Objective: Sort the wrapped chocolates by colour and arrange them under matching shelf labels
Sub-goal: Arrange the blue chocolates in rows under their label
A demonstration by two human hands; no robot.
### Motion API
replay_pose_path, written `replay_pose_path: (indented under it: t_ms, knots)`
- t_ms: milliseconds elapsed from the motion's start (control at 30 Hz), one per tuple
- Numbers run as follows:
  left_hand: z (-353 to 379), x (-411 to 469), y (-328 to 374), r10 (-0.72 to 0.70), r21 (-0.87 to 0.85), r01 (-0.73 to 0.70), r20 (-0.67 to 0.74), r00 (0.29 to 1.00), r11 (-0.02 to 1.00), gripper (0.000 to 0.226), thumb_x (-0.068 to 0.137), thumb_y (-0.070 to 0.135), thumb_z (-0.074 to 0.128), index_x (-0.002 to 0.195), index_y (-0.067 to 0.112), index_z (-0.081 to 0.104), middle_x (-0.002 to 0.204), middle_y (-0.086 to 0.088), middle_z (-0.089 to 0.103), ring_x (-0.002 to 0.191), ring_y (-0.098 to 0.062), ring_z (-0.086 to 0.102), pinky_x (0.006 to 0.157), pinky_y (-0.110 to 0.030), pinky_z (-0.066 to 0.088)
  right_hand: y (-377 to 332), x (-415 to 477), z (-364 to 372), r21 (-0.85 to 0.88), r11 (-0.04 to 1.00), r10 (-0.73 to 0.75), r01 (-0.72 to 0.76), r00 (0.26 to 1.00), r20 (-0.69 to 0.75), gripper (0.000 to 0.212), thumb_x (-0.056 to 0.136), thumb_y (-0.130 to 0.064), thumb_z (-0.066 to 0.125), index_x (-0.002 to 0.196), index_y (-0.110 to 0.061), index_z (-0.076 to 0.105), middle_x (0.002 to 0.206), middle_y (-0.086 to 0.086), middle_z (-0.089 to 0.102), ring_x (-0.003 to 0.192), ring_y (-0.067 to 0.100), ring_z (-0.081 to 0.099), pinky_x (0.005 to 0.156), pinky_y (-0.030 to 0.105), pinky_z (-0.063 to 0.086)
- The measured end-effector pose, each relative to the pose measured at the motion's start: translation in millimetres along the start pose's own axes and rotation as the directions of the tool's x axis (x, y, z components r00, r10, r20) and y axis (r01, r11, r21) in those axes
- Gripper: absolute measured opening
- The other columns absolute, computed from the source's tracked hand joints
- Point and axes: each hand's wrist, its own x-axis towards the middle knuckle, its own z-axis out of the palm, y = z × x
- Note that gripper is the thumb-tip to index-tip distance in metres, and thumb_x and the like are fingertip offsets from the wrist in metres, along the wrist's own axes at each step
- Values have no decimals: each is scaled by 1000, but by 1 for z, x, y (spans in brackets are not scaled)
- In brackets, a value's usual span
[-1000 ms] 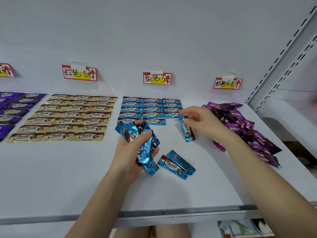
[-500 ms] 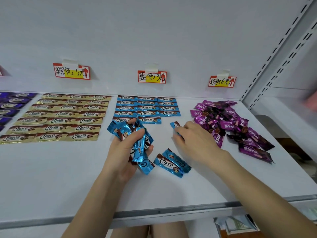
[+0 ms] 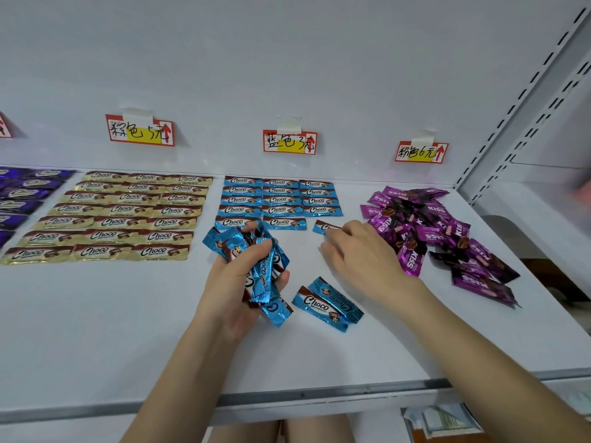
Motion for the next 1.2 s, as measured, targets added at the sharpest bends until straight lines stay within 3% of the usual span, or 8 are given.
replay_pose_path:
  t_ms: [133, 667, 933, 1067, 1200]
  knots:
    - [0, 0, 0, -3, -1, 3, 5, 1000, 1000, 40, 82, 11, 65, 122, 9, 59, 98, -12, 63, 74, -21, 60, 50, -26, 52, 3, 5, 4, 77, 997, -19, 20, 1000, -17, 37, 97, -39, 32, 123, -22, 52, 123, 0, 49, 111, 19, 40, 83, 33, 39]
    - [-1, -1, 1, -12, -16, 12, -12, 1000, 1000, 39, 82, 13, 65, 120, 9, 60, 93, -11, 65, 71, -20, 60, 49, -25, 52, 6, 9, 17, 105, 993, -38, 49, 994, -104, 37, 97, -35, 37, 127, -19, 51, 132, -2, 47, 118, 18, 39, 91, 33, 35]
    - [-5, -8, 5, -26, -75, 18, -105, 994, 997, 22, 83, 10, 65, 105, 12, 62, 93, -13, 68, 80, -24, 64, 48, -27, 53, 8, 10, 19, 96, 993, -59, 71, 991, -121, 36, 98, -34, 36, 127, -18, 50, 132, -2, 47, 119, 19, 39, 93, 35, 35]
    - [-13, -18, 7, -18, -78, 8, -132, 991, 997, 18, 81, 9, 66, 98, 11, 61, 88, -15, 69, 74, -25, 68, 49, -30, 55, 8, 10, 19, 95, 992, -72, 84, 989, -127, 34, 98, -33, 35, 124, -17, 51, 130, -1, 47, 116, 18, 40, 90, 34, 37]
    - [-21, -29, 10, 14, -78, -22, -100, 995, 997, 23, 83, 6, 63, 104, 15, 63, 91, -17, 72, 74, -25, 72, 50, -32, 56, 4, 6, 11, 102, 990, -81, 95, 989, -127, 37, 99, -31, 34, 129, -15, 48, 140, 3, 40, 123, 19, 36, 96, 33, 36]
